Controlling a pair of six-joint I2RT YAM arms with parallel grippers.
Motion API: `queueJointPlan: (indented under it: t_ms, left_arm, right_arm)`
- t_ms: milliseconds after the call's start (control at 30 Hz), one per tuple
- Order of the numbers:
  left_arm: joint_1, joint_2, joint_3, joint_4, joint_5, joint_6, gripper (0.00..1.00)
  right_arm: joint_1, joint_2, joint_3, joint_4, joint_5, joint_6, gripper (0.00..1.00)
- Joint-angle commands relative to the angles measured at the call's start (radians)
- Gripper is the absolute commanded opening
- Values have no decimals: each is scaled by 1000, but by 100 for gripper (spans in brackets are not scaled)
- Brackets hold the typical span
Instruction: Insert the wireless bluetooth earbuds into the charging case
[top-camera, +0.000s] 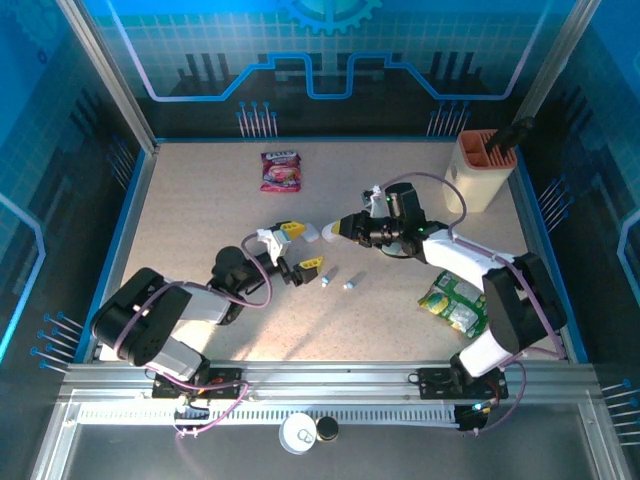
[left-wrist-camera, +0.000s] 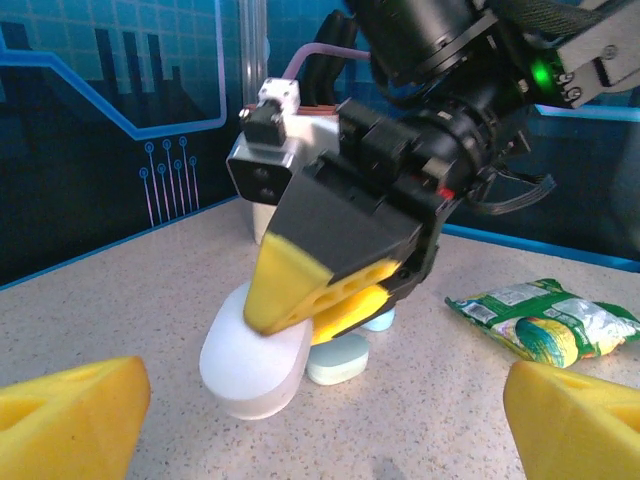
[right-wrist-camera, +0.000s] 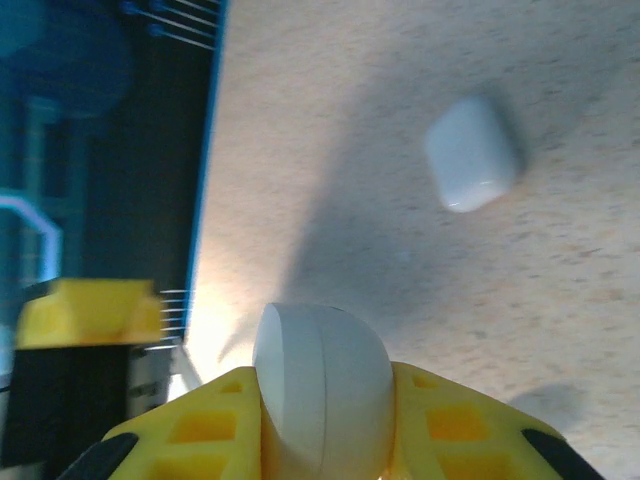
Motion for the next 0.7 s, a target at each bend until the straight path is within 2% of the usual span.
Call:
queueJointPlan:
  t_ms: [0,100,267,433,667]
  left_arm:
    - [-5,-47,-20,-56,3,26,94]
    - [-5,-62,-22,-111,-10,60,97]
    - [-7,-115,-13,-225,-12,39,98]
    - [-9,-180,-20,-335,-36,44,99]
    - [-18,-270,11,-561,-75,99,99]
  right_arm:
    - [-2,77,79,-130,129,-159,21]
    - [-2,154,145,-162,162,-203,21]
    - [8,295,253,-183,160,-228,21]
    - [14,373,304,-177,183,-231,23]
    - [12,331,328,-252,286,-300,49]
